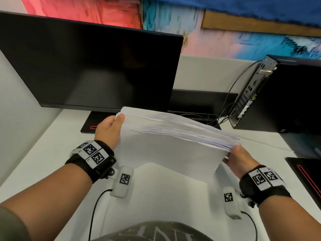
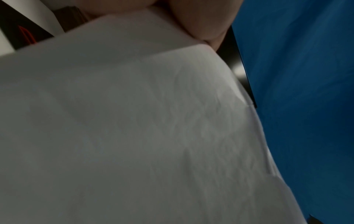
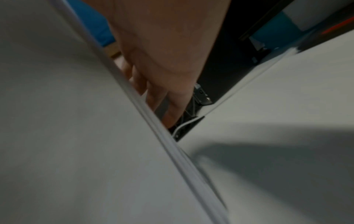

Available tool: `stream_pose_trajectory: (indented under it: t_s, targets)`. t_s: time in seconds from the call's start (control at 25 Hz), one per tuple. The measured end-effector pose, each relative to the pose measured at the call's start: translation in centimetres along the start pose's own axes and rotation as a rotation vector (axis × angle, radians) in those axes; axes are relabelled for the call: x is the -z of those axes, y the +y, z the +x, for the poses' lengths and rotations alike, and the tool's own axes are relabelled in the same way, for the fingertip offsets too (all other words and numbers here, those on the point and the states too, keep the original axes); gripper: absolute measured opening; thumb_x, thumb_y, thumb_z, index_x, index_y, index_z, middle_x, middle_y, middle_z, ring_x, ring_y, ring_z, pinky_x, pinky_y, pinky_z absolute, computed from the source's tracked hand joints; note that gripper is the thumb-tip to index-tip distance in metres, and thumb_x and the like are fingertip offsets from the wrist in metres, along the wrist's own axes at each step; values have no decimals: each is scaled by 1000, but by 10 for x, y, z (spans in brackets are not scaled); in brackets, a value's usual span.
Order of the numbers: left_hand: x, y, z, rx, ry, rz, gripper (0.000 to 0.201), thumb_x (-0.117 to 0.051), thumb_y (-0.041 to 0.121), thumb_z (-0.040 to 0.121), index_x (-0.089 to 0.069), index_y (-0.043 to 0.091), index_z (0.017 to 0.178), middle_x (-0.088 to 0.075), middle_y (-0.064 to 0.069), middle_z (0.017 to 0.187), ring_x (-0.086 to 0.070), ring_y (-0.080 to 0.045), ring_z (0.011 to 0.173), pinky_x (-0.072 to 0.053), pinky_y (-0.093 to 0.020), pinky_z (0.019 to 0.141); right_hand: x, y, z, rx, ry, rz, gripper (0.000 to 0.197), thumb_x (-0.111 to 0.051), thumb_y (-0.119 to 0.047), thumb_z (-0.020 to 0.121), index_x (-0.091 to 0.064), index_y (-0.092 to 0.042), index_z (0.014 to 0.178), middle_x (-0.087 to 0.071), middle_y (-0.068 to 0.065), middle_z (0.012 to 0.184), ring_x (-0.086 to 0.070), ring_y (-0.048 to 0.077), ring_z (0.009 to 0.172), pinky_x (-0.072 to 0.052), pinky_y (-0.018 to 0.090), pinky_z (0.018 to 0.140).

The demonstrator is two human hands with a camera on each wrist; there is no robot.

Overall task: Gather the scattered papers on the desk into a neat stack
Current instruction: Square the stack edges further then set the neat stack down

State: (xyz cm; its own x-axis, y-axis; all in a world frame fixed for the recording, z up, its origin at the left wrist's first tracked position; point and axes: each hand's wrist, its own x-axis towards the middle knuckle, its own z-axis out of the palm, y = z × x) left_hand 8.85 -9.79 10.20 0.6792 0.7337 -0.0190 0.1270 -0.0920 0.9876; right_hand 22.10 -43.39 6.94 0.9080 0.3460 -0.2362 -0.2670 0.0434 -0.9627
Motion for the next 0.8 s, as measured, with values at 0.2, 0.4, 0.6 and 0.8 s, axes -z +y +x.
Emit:
stream_pose_trajectory:
  t_s: [0.2, 0.4, 0.6, 0.8]
  targets:
    - [-2, -2, 4, -38, 9, 46, 44, -49, 43, 88, -56, 0, 79, -56, -9, 74, -51, -22, 70, -42, -33, 66, 13, 26, -18, -90, -185, -74, 113, -91, -50, 20, -46, -24, 121, -68, -16, 108, -61, 2, 109, -49, 18, 91]
    - [-3, -2, 8, -70, 119, 128, 48, -47, 43, 89, -46, 1, 67, -42, -11, 64, -39, -23, 62, -36, -32, 61, 3, 17, -22, -102, 46, 2, 28, -42, -25, 96, -44, -18, 123, -69, -12, 99, -62, 4, 97, -36, 37, 108]
    - [1, -3, 11, -110, 243, 185, 52, -46, 39, 90, -48, -11, 77, -40, -14, 67, -36, -20, 59, -30, -27, 52, 9, 17, -21, -107, 101, -67, 16, -54, -18, 89, -53, -23, 105, -56, -2, 103, -39, 31, 132, -34, 41, 104]
    - [7, -4, 14, -103, 206, 179, 51, -47, 40, 88, -51, -10, 78, -43, -14, 68, -39, -21, 62, -35, -30, 58, -9, 20, -18, 49, -96, -358, 76, -76, -2, 53, -45, -33, 115, -53, -20, 111, -44, 12, 119, -31, 28, 99]
